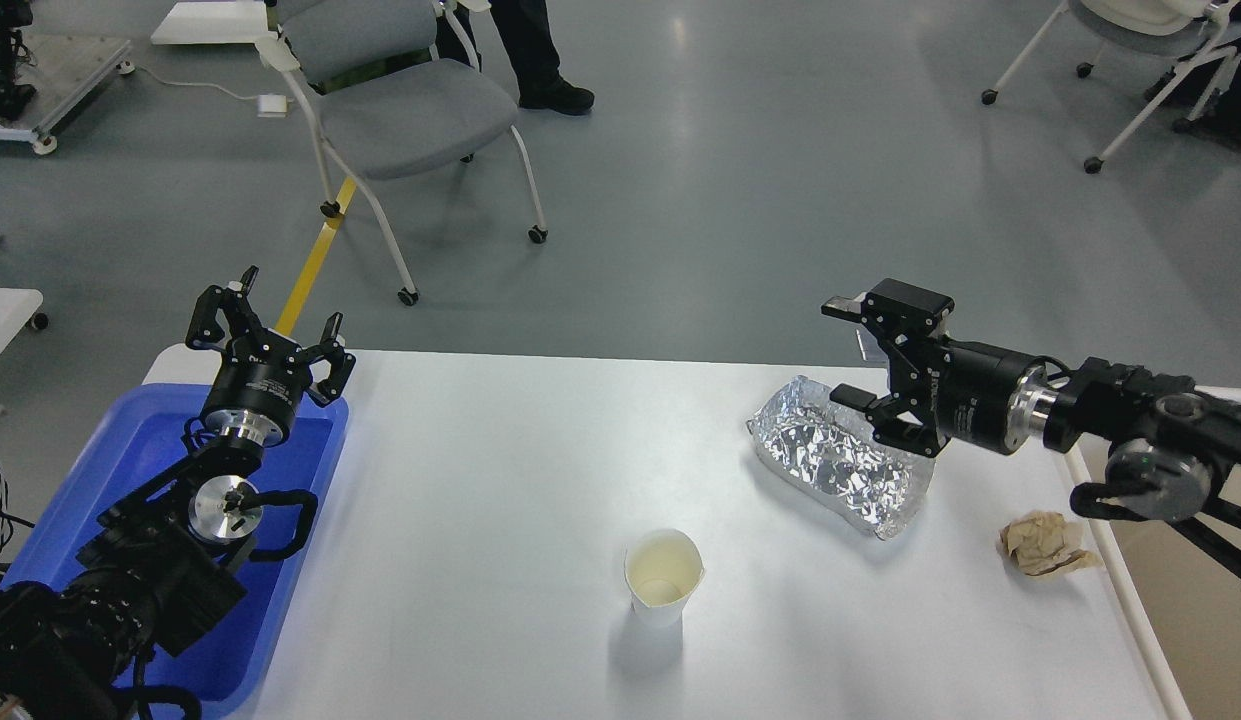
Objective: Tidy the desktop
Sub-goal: 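Move the right gripper over the foil tray toward the paper cup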
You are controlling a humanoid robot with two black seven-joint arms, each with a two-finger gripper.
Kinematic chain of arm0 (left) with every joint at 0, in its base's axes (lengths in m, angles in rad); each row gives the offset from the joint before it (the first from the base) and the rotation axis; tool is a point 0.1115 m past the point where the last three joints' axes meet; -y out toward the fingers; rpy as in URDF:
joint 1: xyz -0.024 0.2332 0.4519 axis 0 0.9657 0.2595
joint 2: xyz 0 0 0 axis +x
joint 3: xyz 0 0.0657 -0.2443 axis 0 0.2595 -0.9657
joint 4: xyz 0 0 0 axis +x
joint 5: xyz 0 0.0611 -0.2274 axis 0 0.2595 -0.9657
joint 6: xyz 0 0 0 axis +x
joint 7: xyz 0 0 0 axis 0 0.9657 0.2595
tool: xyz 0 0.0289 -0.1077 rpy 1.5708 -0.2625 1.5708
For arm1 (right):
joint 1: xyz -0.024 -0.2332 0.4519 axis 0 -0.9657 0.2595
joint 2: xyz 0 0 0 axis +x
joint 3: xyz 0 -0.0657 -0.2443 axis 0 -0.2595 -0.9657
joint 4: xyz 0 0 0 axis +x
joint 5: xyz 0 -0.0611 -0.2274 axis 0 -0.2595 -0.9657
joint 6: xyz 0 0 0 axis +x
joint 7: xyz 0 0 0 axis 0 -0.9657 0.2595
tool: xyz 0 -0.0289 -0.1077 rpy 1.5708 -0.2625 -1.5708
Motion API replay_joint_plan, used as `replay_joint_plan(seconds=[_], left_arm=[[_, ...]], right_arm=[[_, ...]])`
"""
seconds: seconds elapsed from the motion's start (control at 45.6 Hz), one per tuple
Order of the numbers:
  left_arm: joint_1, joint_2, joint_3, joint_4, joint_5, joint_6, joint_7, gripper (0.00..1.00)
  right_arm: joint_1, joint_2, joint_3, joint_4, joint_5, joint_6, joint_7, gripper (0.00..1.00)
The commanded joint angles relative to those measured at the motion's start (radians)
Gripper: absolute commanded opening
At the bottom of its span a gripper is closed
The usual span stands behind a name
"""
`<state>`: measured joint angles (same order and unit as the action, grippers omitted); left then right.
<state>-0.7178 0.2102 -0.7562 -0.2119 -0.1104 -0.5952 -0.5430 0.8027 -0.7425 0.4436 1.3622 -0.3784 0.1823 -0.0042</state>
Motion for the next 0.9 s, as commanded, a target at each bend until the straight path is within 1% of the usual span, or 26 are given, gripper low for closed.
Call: replay_joint_plan(seconds=[0.0, 0.153, 0.219, 0.329, 0.395, 0.438, 0.504, 0.592, 0.68, 0.767, 0.877], left_arm=[[0.0, 0.0, 0.0, -0.001, 0.0, 0.0, 0.0, 1.0], [0.0, 0.0, 0.0, -0.001, 0.0, 0.0, 0.0, 1.0], [0.0, 0.0, 0.0, 0.0, 0.0, 0.0, 0.0, 1.0], [0.0, 0.0, 0.0, 0.0, 0.0, 0.0, 0.0, 1.0], [0.0, 0.0, 0.0, 0.0, 0.0, 0.0, 0.0, 1.0], [0.0, 0.0, 0.0, 0.0, 0.0, 0.0, 0.0, 1.0], [0.0, 0.0, 0.0, 0.0, 0.0, 0.0, 0.0, 1.0], [0.0, 0.0, 0.0, 0.0, 0.0, 0.0, 0.0, 1.0], [0.0, 0.0, 0.0, 0.0, 0.0, 0.0, 0.0, 1.0], [0.0, 0.0, 0.0, 0.0, 0.0, 0.0, 0.0, 1.0], [0.0, 0.0, 0.0, -0.001, 0.0, 0.0, 0.0, 1.0]], right_arm=[[0.19, 0.005, -0.208, 0.051, -0.091, -0.076, -0.072, 1.0], [0.403, 0.008, -0.515, 0.029, -0.154, -0.106, -0.074, 1.0], [0.483, 0.018, -0.629, 0.006, -0.148, -0.139, -0.074, 1.0], [0.611, 0.089, -0.798, -0.04, -0.12, -0.197, -0.071, 1.0], [0.693, 0.121, -0.919, -0.046, -0.047, -0.231, -0.068, 1.0], [0.752, 0.149, -1.008, -0.045, 0.019, -0.247, -0.057, 1.0], [0.831, 0.201, -1.123, -0.041, 0.113, -0.264, -0.028, 1.0], [0.892, 0.268, -1.236, -0.037, 0.182, -0.268, 0.006, 1.0], [0.935, 0.321, -1.312, -0.026, 0.216, -0.267, 0.032, 1.0], [0.961, 0.348, -1.356, -0.009, 0.254, -0.267, 0.059, 1.0], [1.015, 0.428, -1.468, 0.021, 0.271, -0.268, 0.107, 1.0]])
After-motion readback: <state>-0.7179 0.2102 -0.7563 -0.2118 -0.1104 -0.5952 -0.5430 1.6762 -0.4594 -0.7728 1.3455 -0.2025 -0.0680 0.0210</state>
